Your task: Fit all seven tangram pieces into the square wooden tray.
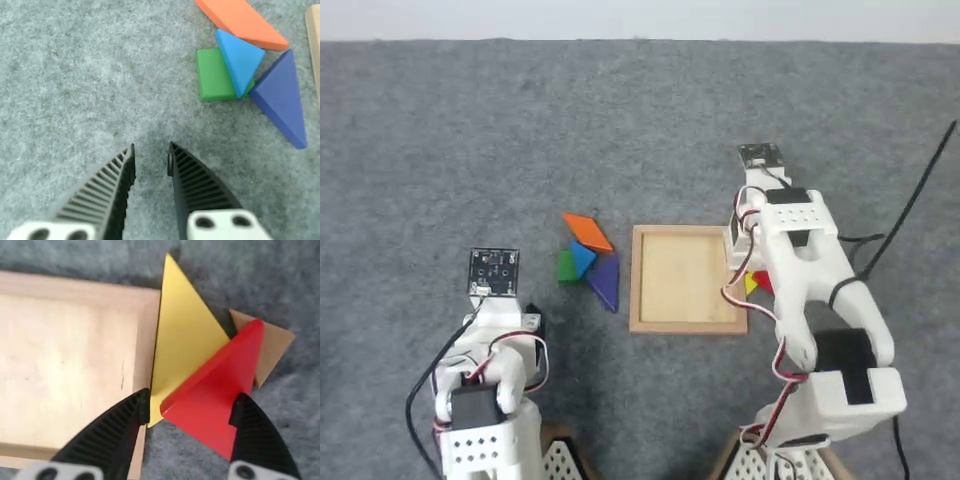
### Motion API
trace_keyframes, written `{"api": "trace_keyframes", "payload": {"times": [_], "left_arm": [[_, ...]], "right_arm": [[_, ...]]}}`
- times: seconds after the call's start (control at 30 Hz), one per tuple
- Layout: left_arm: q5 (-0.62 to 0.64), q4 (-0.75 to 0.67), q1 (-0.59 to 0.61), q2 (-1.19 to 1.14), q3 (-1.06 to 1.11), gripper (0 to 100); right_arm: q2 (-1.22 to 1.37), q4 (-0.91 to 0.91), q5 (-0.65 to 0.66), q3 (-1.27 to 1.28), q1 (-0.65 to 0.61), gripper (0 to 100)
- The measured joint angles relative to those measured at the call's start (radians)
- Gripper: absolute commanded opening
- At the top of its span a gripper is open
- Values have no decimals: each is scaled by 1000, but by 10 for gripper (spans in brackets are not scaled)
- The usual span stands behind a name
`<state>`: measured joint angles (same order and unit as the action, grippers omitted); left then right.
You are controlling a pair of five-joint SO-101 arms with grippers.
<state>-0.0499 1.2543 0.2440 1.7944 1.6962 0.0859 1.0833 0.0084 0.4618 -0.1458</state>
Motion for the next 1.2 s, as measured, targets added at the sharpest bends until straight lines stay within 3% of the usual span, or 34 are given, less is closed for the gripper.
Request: {"api": "trace_keyframes", "payload": {"times": [0.43, 0.7, 1.2], "left_arm": [[0, 0, 0, 0, 0, 100], [0, 0, 0, 0, 0, 100], [0, 0, 0, 0, 0, 100]], "right_arm": [[87, 32, 18, -23, 115, 265], [87, 32, 21, -23, 135, 47], [18, 81, 23, 5, 140, 24]]}}
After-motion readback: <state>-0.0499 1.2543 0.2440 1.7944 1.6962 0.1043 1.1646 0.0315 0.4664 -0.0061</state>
